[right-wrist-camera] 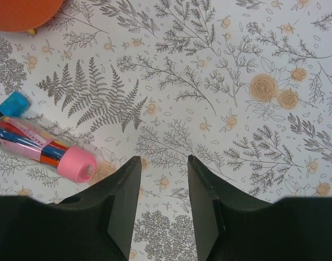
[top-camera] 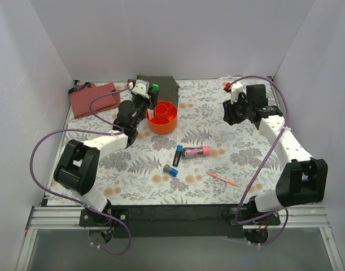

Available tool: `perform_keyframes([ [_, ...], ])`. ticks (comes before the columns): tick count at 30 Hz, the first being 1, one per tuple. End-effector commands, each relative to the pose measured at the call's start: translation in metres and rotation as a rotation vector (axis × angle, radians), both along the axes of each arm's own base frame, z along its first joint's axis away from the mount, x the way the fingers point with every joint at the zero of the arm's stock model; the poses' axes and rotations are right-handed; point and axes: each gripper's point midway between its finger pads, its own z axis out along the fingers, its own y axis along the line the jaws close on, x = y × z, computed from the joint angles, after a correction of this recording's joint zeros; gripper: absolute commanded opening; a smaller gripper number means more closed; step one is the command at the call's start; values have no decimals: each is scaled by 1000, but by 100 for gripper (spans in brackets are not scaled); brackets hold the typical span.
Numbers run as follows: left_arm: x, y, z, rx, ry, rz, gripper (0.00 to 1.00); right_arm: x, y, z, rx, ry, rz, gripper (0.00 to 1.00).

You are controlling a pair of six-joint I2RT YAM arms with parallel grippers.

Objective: Sort the stationery into containers
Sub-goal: Place the pen in the storage box.

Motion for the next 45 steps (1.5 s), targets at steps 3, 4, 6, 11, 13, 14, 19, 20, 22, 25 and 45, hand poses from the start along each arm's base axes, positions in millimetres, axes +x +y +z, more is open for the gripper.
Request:
perform_keyframes([
  [3,-16,9,32,-112,-96,5,0,5,3,4,-22,0,5,48],
  [4,-17,10,27,-116,-83,5,0,6,4,3,-24,2,9,48],
  [6,-20,11,21,-120,-69,3,0,8,4,4,-30,-4,9,48],
  [11,-25,10,-3,-120,-27,-10,0,10,4,-2,-37,9,12,48],
  [13,-24,9,-10,-117,-18,-10,0,10,5,-5,-35,17,16,48],
  [14,-23,9,-14,-113,-11,-9,0,9,5,-6,-36,19,15,48],
  [19,-19,6,-31,-116,15,-11,0,7,4,-11,-47,29,14,48],
  [20,-18,6,-33,-116,19,-11,0,7,5,-11,-48,28,16,48],
  [22,-18,4,-38,-117,30,-21,0,7,4,-13,-54,31,16,48],
  [25,-20,0,-47,-114,54,-41,0,6,3,-14,-60,30,14,48],
  [45,-25,3,-66,-129,42,-31,1,-2,4,-34,-61,68,20,48],
])
